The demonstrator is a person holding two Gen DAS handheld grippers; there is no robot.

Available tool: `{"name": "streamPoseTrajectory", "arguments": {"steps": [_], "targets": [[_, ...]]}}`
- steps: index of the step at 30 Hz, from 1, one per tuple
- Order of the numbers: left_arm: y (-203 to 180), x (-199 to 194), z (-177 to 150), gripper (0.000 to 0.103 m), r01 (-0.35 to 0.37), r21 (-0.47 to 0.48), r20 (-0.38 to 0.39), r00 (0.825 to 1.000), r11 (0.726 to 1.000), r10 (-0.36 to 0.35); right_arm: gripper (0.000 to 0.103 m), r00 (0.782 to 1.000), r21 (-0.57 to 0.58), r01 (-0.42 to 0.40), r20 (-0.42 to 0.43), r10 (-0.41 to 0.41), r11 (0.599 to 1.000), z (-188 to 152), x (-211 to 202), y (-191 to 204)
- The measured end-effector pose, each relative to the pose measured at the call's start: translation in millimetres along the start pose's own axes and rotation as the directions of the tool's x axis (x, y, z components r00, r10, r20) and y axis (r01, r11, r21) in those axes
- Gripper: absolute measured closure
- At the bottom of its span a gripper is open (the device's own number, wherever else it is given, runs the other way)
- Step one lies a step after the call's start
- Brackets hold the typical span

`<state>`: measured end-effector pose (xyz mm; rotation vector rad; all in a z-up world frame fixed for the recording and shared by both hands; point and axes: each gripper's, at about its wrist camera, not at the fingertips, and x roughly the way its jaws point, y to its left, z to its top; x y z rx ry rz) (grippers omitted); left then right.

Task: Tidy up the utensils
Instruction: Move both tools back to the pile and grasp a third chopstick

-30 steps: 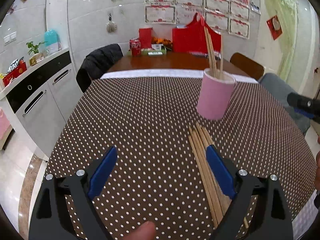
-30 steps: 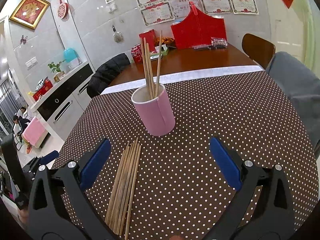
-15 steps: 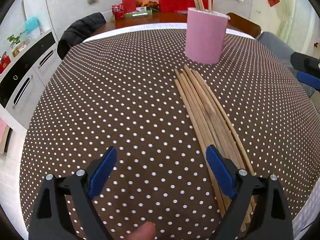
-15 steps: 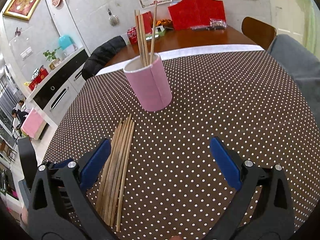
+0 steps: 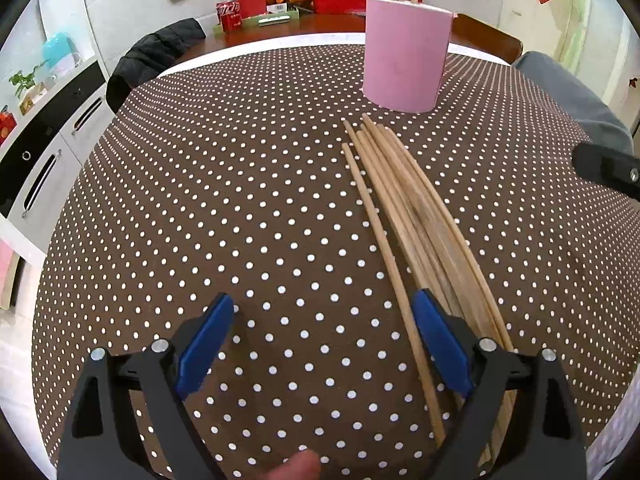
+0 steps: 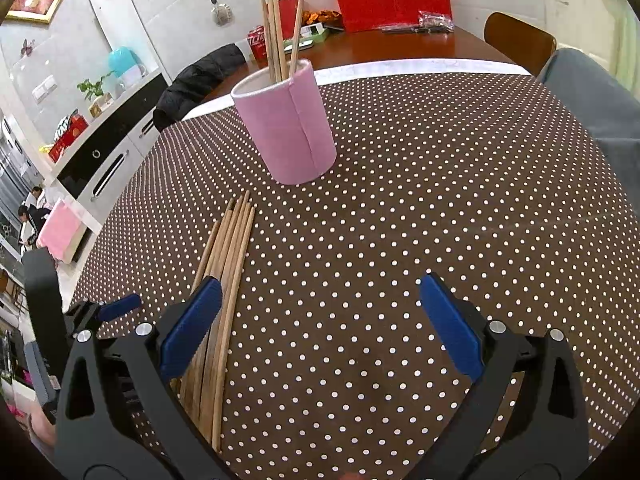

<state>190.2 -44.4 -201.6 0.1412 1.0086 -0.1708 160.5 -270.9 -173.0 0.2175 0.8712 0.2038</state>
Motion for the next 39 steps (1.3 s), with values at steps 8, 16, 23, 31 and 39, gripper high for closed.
{"name": "streamPoseTrajectory", "arguments": {"steps": [8, 16, 23, 31, 39], "targets": [[17, -8, -13, 0.013, -0.005, -0.037, 0.000, 1.000, 0.999, 0.005, 0.006, 0.990, -0.181, -0.007, -0.142, -0.019, 0.983, -27, 34, 42], [19, -9, -15, 0.013, -0.002, -0.037, 0.006, 1.000, 0.999, 0.003, 0.006, 0.980, -0.243, 0.082, -0.159, -0.123, 0.967, -36, 50, 49], [21, -7, -12, 0.013, -0.002, -0.036, 0.007, 1.000, 0.999, 0.002, 0.006, 0.975, -0.253, 0.098, -0.169, -0.143, 0.963, -35, 55, 53], [22, -1, 2, 0.013, -0.037, -0.011, -0.004, 0.999, 0.999, 0.037, 0.035, 0.976, -0.266, 0.109, -0.152, -0.154, 0.958, -14, 69, 71], [22, 18, 34, 0.013, -0.004, 0.007, -0.038, 0.999, 1.000, 0.004, 0.063, 0.980, -0.314, 0.074, -0.153, -0.127, 0.947, 4, 87, 83]]}}
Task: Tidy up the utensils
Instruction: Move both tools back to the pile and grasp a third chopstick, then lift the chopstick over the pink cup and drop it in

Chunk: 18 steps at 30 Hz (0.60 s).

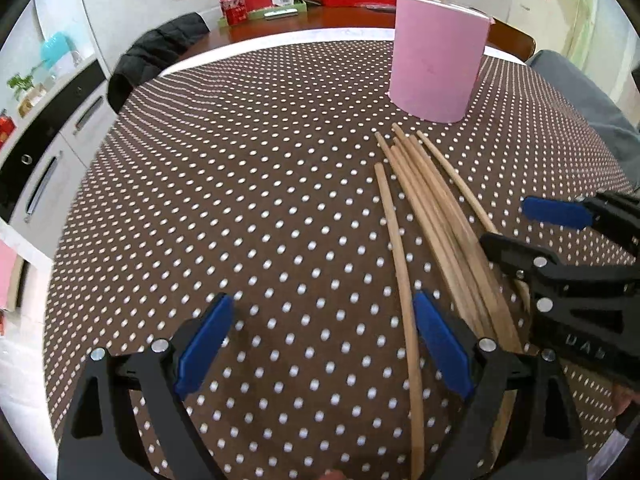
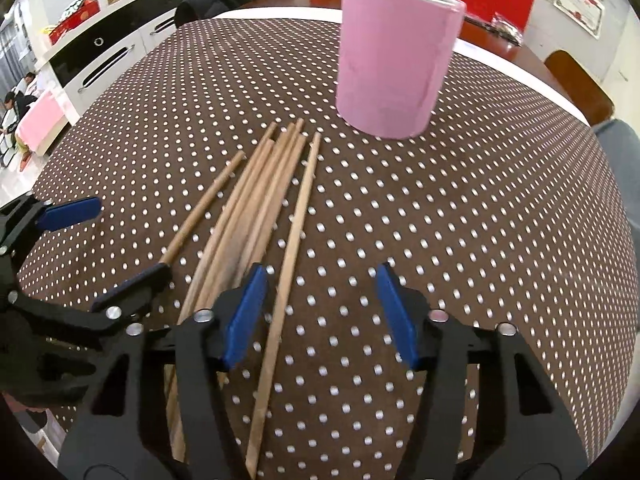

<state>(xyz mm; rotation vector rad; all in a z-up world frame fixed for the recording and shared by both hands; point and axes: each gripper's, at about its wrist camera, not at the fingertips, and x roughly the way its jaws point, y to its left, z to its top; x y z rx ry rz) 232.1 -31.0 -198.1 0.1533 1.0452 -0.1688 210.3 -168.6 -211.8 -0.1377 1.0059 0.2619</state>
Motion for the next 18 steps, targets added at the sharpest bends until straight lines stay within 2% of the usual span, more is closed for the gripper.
{"name": "streamPoseTrajectory", "arguments": {"steps": [2, 3, 4, 5, 6, 7, 10, 14, 18], "targets": [[1, 2, 5, 0.019, 0.029, -0.002, -0.008, 1.000, 1.000, -0.029, 0.073, 1.000, -0.019, -0.005, -0.005, 0.005, 1.000, 2, 0, 1], [-2, 1, 7, 0.029, 0.044, 0.018, -0.001, 0.999, 0.999, -0.044, 0.076, 1.000, -0.019, -0.008, -0.004, 0.008, 1.000, 0, -1, 1], [-3, -1, 9, 0.044, 0.050, 0.032, 0.004, 0.999, 0.998, -0.050, 0.078, 1.000, -0.017, -0.010, -0.003, 0.010, 1.000, -3, -2, -2], [-6, -3, 10, 0.053, 0.062, 0.047, 0.010, 0.998, 0.997, -0.063, 0.086, 1.000, -0.012, -0.010, -0.003, 0.010, 1.000, -3, -3, -5], [-7, -5, 11, 0.074, 0.066, 0.056, 0.010, 0.998, 0.996, -0.066, 0.094, 1.000, 0.001, -0.017, -0.002, 0.017, 1.000, -5, -3, -9], [-8, -6, 12, 0.093, 0.068, 0.060, 0.009, 0.998, 0.996, -0.069, 0.095, 0.999, 0.015, -0.032, 0.001, 0.032, 0.999, -8, -5, -12], [0, -8, 12, 0.097, 0.102, 0.031, 0.005, 0.995, 0.994, -0.102, 0.097, 0.995, 0.057, -0.094, 0.036, 0.092, 0.994, -13, -11, -22], [15, -16, 2, 0.098, 0.098, -0.033, 0.046, 0.994, 0.995, -0.097, 0.097, 0.977, 0.109, -0.197, 0.105, 0.185, 0.974, -20, -24, -38], [29, -38, 4, 0.098, 0.116, -0.098, 0.150, 0.984, 0.988, -0.100, 0.097, 0.943, 0.118, -0.282, 0.217, 0.252, 0.952, -20, -46, -50]]}}
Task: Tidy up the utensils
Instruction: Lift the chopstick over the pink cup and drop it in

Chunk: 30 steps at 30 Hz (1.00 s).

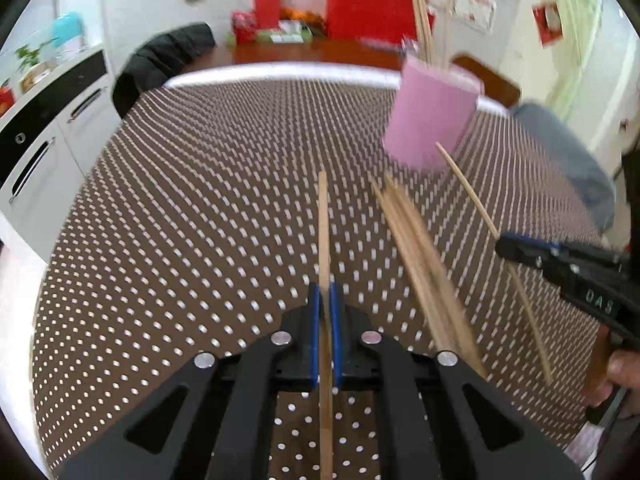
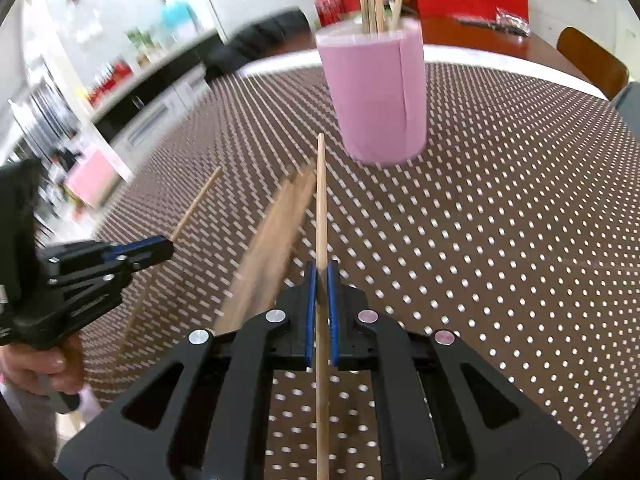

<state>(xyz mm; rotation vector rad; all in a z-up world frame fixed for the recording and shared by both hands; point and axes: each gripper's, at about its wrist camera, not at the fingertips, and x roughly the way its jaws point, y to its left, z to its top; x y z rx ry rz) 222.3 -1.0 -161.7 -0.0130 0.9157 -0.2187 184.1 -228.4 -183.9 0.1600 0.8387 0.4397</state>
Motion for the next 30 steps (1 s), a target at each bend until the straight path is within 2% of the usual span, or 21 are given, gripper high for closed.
{"name": "streamPoseTrajectory", "arguments": {"steps": [2, 5, 9, 12, 15, 18, 20, 23, 27, 30], "targets": [[2, -13, 8, 0.098, -0.002, -0.023, 0.063, 0.998, 1.000, 0.003, 0.097, 0.997, 0.000, -0.039, 0.061, 0.039, 0.999, 7, -13, 2], [2, -31, 25, 0.098, 0.035, -0.049, 0.168, 0.985, 0.998, -0.026, 0.097, 0.984, -0.003, -0.085, 0.154, 0.085, 0.996, 17, -34, 2], [-1, -53, 54, 0.098, 0.070, -0.027, 0.295, 0.954, 0.997, -0.059, 0.097, 0.963, -0.007, -0.110, 0.248, 0.108, 0.994, 35, -58, -2], [-15, -68, 80, 0.098, 0.108, 0.018, 0.406, 0.908, 0.994, -0.106, 0.097, 0.941, -0.014, -0.117, 0.318, 0.115, 0.993, 55, -73, -6], [-31, -78, 99, 0.098, 0.145, 0.043, 0.474, 0.868, 0.989, -0.148, 0.097, 0.921, -0.029, -0.114, 0.371, 0.116, 0.993, 75, -82, -8], [-40, -86, 121, 0.098, 0.207, 0.070, 0.540, 0.814, 0.976, -0.211, 0.097, 0.894, -0.038, -0.107, 0.434, 0.113, 0.994, 94, -92, -10], [-46, -89, 136, 0.098, 0.261, 0.092, 0.583, 0.769, 0.961, -0.264, 0.097, 0.875, -0.042, -0.104, 0.471, 0.111, 0.994, 107, -96, -11], [-56, -85, 158, 0.098, 0.317, 0.110, 0.614, 0.723, 0.942, -0.315, 0.097, 0.842, -0.043, -0.096, 0.529, 0.104, 0.994, 129, -101, -10], [-62, -81, 183, 0.098, 0.391, 0.153, 0.666, 0.638, 0.908, -0.387, 0.097, 0.792, -0.032, -0.079, 0.605, 0.082, 0.996, 159, -110, -15], [-67, -75, 200, 0.098, 0.423, 0.183, 0.692, 0.586, 0.887, -0.422, 0.097, 0.763, -0.023, -0.054, 0.644, 0.056, 0.998, 178, -109, -18]]}}
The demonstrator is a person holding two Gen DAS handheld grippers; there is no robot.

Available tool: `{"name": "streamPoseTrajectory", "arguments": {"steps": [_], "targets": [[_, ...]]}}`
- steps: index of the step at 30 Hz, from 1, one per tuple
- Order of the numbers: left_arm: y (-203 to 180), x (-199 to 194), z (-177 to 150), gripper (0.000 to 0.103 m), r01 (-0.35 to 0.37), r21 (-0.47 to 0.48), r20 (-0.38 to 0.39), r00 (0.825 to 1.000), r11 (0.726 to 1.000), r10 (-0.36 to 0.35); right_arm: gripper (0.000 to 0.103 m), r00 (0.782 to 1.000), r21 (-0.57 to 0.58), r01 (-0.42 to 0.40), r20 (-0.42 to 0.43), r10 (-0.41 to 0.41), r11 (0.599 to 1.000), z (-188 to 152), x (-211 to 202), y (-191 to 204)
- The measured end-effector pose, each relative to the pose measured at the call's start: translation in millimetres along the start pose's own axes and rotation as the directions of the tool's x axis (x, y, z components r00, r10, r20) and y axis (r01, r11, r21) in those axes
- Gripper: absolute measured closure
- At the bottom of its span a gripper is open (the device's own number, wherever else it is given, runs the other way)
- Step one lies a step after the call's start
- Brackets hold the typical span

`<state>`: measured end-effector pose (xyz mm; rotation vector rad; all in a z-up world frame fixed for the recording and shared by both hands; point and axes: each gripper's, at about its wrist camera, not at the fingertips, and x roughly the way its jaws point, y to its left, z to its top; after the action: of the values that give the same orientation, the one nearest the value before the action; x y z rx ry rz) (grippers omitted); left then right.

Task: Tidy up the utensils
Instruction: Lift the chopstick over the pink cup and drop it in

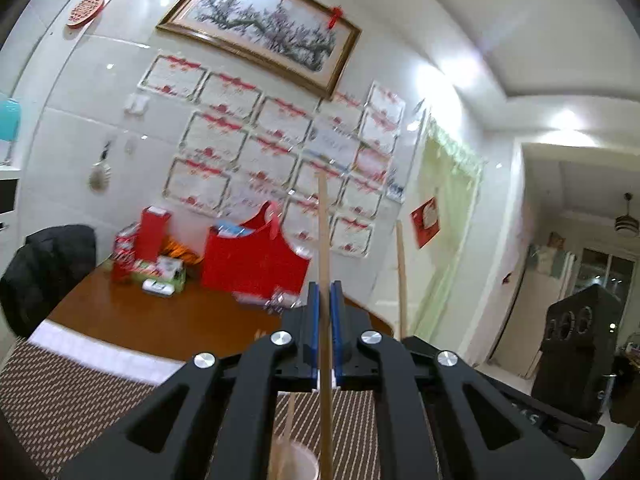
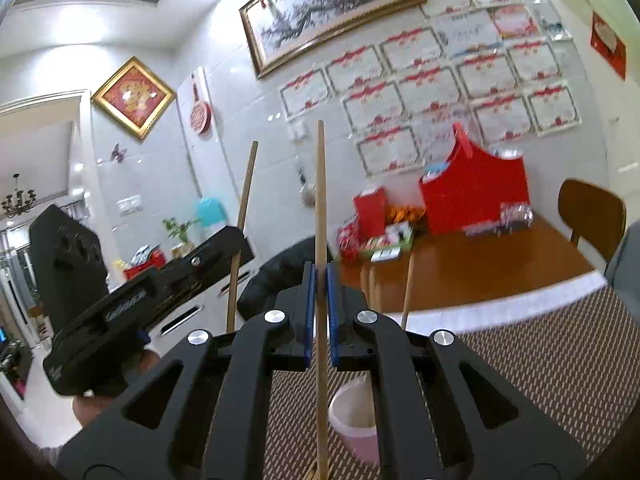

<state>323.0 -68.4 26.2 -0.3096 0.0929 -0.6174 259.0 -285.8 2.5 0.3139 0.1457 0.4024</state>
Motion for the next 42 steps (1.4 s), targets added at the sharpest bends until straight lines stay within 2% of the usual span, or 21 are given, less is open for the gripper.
{"name": "streamPoseTrajectory", "arguments": {"steps": [2, 5, 12, 23, 29, 30, 31, 32, 33, 34, 35, 36, 37, 42], "targets": [[2, 10, -1, 0.098, 0.015, -0.006, 0.022, 1.000, 1.000, -0.015, 0.097, 1.000, -0.013, 0.020, 0.021, -0.020, 1.000, 6, 13, -3], [6, 26, -9, 0.098, -0.004, 0.001, 0.028, 1.000, 1.000, 0.004, 0.097, 0.999, -0.012, 0.031, 0.019, -0.031, 0.999, 6, 31, -10], [24, 59, -46, 0.098, -0.075, 0.022, -0.027, 0.997, 0.997, 0.076, 0.097, 0.999, 0.004, 0.048, -0.023, -0.048, 0.999, -11, 55, -28], [39, 70, -65, 0.098, -0.102, 0.003, -0.046, 0.994, 0.995, 0.102, 0.097, 0.996, -0.024, 0.054, -0.066, -0.056, 0.998, -23, 54, -29], [39, 68, -84, 0.098, -0.138, 0.030, -0.076, 0.987, 0.990, 0.139, 0.097, 0.986, -0.050, 0.064, -0.151, -0.070, 0.997, -38, 57, -26], [41, 67, -86, 0.097, -0.143, 0.024, -0.080, 0.986, 0.989, 0.145, 0.096, 0.981, -0.058, 0.070, -0.175, -0.079, 0.996, -41, 59, -26], [43, 66, -88, 0.088, -0.151, 0.014, -0.094, 0.984, 0.988, 0.152, 0.096, 0.974, -0.059, 0.072, -0.211, -0.083, 0.996, -45, 62, -27], [46, 63, -89, 0.074, -0.167, 0.005, -0.110, 0.980, 0.986, 0.167, 0.095, 0.968, -0.051, 0.075, -0.235, -0.085, 0.996, -47, 63, -29], [47, 61, -89, 0.040, -0.183, 0.001, -0.119, 0.976, 0.983, 0.182, 0.082, 0.963, -0.035, 0.082, -0.254, -0.088, 0.996, -48, 63, -32], [49, 54, -86, 0.030, -0.210, -0.008, -0.115, 0.971, 0.978, 0.208, 0.067, 0.962, -0.018, 0.102, -0.253, -0.103, 0.995, -48, 59, -34], [51, 46, -83, 0.028, -0.227, -0.018, -0.096, 0.970, 0.974, 0.224, 0.030, 0.964, -0.006, 0.127, -0.234, -0.125, 0.992, -47, 54, -36], [52, 38, -78, 0.019, -0.224, -0.020, -0.093, 0.971, 0.974, 0.221, 0.007, 0.971, 0.013, 0.123, -0.208, -0.118, 0.992, -45, 46, -39], [52, 33, -73, 0.015, -0.244, -0.009, -0.105, 0.965, 0.970, 0.241, 0.006, 0.975, 0.030, 0.123, -0.190, -0.115, 0.992, -43, 38, -41], [43, 7, -55, 0.013, -0.324, 0.072, -0.159, 0.930, 0.943, 0.332, 0.006, 0.970, 0.054, 0.185, -0.173, -0.173, 0.981, -37, 12, -43]]}}
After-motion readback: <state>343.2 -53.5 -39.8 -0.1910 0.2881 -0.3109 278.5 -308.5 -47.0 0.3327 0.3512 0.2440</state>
